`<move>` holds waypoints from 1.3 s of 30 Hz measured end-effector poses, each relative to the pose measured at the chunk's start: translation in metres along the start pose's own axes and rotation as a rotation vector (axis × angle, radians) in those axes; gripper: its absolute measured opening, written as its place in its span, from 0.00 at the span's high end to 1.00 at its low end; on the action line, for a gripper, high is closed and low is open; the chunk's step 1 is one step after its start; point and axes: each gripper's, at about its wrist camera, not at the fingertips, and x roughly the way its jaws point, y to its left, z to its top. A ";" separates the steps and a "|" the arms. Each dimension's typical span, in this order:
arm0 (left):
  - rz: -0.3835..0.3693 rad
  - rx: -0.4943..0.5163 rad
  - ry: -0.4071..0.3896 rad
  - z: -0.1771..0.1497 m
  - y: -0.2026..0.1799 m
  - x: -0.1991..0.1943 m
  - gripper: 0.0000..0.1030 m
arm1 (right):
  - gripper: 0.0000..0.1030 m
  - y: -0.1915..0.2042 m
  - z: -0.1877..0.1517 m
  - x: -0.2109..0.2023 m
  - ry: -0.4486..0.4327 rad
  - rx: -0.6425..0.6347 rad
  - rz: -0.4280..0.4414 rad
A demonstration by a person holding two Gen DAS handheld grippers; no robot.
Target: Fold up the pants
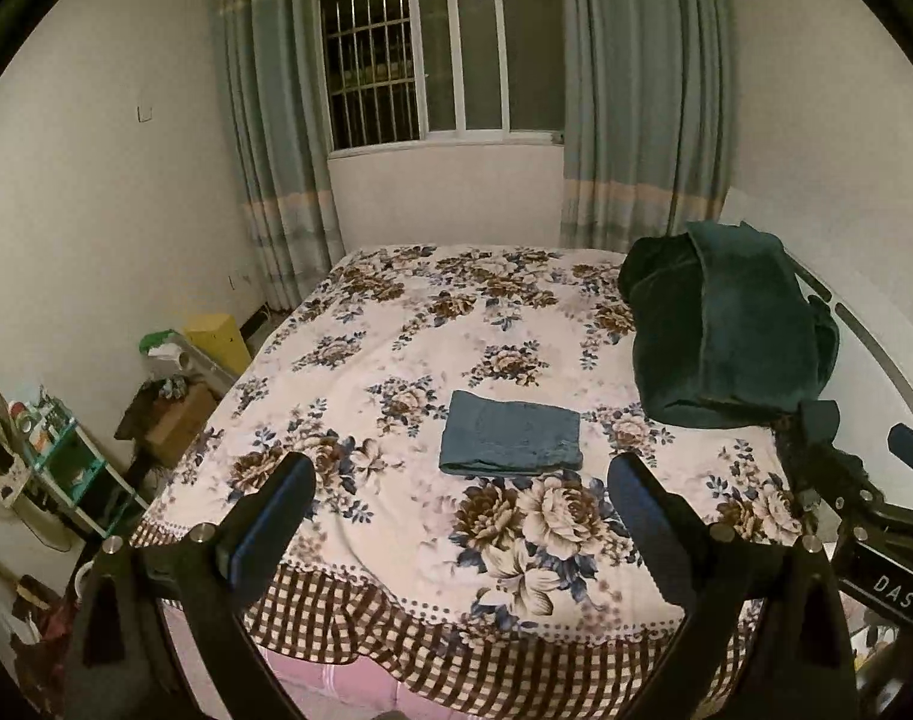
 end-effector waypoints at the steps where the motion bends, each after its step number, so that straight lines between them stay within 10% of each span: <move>1: -0.003 -0.005 -0.003 0.000 0.001 -0.002 0.00 | 0.00 0.001 0.001 -0.004 -0.001 -0.001 0.001; 39: -0.021 0.002 -0.033 0.000 -0.001 -0.037 0.00 | 0.00 -0.002 0.000 -0.028 -0.009 0.022 0.022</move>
